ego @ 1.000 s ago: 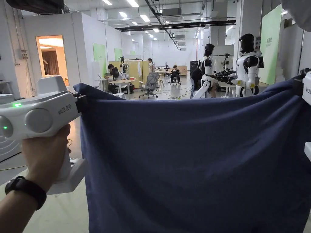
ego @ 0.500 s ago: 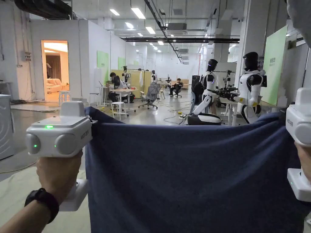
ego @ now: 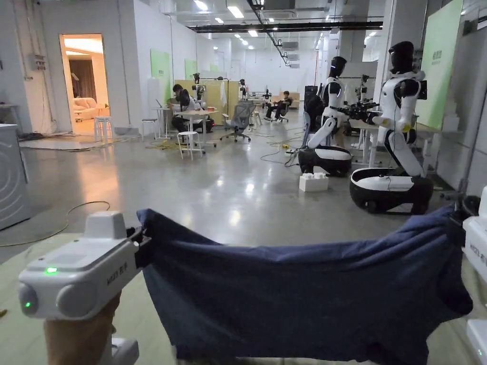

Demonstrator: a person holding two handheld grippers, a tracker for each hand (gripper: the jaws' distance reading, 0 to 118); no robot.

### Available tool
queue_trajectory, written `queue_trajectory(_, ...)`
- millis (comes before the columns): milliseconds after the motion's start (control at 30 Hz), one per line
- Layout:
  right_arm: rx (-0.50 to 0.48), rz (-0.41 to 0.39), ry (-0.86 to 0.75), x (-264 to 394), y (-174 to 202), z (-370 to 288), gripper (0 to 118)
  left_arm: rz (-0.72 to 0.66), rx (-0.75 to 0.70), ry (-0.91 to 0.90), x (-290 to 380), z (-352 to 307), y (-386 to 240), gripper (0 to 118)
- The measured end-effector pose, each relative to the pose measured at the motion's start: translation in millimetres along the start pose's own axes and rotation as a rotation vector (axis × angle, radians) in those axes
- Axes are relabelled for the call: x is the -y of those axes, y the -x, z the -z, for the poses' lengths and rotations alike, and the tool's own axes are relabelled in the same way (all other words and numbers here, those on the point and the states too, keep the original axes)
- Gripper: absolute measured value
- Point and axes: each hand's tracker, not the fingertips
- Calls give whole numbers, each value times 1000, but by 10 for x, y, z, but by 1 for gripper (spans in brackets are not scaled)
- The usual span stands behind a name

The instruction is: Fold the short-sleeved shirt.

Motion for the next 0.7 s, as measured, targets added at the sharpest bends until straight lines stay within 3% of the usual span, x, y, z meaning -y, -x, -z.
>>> queue_trajectory(33, 7, 41, 25, 169, -2, -197, 11, -45, 18, 25, 59, -96, 197, 3)
queue_trajectory(67, -19, 8, 7, 281, -15, -402, 11, -98, 17, 23, 163, -280, 385, 3)
queue_trajectory(100, -52, 87, 85, 472, -30, -596, 11, -135, 22, 32, 247, -414, 539, 3)
queue_trajectory(133, -35, 48, 29, 600, -80, -756, 11, -121, 38, 56, 429, -578, 561, 3)
queue_trajectory(200, -101, 247, 176, 994, -162, -1193, 11, -80, 5, 103, 876, -839, 409, 3)
queue_trajectory(267, -132, 214, 210, 1255, -178, -1599, 11, -92, 36, 145, 1158, -1197, 545, 3)
queue_trajectory(300, -108, 277, 288, 1434, -192, -1816, 11, -93, 42, 156, 1268, -1368, 545, 3)
queue_trajectory(333, -115, 224, 240, 1492, -211, -2019, 11, -100, 33, 178, 1382, -1518, 578, 3)
queue_trajectory(400, -117, 301, 389, 1752, -244, -2422, 11, -146, 31, 263, 1500, -1590, 807, 3)
queue_trajectory(433, -128, 291, 443, 1833, -266, -2548, 11, -153, 30, 289, 1566, -1666, 843, 3)
queue_trajectory(500, -135, 328, 550, 2042, -283, -2794, 11, -98, 32, 387, 1799, -1530, 752, 3)
queue_trajectory(533, -157, 292, 594, 2108, -276, -2915, 11, -112, 4, 412, 1880, -1481, 810, 3)
queue_trajectory(567, -94, 303, 628, 2187, -254, -3040, 11, -159, 47, 467, 1900, -1377, 1046, 3)
queue_trajectory(633, -137, 338, 747, 2335, -274, -3141, 11, -125, 34, 503, 2101, -1314, 923, 3)
queue_trajectory(700, -89, 325, 823, 2467, -309, -3223, 11, -65, 63, 555, 2311, -1232, 765, 3)
